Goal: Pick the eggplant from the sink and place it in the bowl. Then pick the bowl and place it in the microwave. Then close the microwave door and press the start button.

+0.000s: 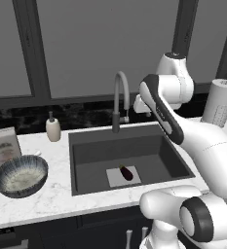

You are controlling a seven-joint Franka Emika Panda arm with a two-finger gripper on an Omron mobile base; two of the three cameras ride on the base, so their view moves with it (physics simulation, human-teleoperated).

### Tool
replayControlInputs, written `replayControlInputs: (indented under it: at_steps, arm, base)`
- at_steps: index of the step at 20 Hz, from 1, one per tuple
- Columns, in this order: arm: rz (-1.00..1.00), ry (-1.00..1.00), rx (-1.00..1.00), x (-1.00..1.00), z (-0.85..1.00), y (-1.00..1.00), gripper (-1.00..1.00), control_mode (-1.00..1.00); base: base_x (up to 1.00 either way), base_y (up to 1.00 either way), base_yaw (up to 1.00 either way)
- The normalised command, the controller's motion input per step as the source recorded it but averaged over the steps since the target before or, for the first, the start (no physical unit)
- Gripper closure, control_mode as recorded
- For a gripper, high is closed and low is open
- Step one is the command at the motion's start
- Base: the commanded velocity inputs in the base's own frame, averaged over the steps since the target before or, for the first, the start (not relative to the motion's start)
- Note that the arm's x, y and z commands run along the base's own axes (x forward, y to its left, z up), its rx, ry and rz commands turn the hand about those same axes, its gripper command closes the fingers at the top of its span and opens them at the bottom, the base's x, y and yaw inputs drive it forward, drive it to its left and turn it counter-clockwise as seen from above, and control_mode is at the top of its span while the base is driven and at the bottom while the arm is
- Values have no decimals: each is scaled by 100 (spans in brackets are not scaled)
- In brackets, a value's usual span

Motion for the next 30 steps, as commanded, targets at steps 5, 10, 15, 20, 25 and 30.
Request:
replayControlInputs:
  at_steps: [5, 10, 15, 20, 25, 30]
  arm:
    - [0, 7, -2, -4, -8, 0, -100, -100]
    - [17, -2, 6, -21, -34, -3, -100, -100]
    - [35, -1, 28, -2, -98, -30, -100, -100]
    - [34, 0, 5, 33, -100, 0, -100, -100]
    - [11, 0, 3, 16, -100, 3, -100, -100]
    - [2, -4, 7, 0, -100, 0, -100, -100]
  base:
    - [0, 0, 0]
    - [0, 0, 0]
    - [0, 0, 0]
    - [0, 0, 0]
    - [0, 0, 0]
    - [0, 0, 0]
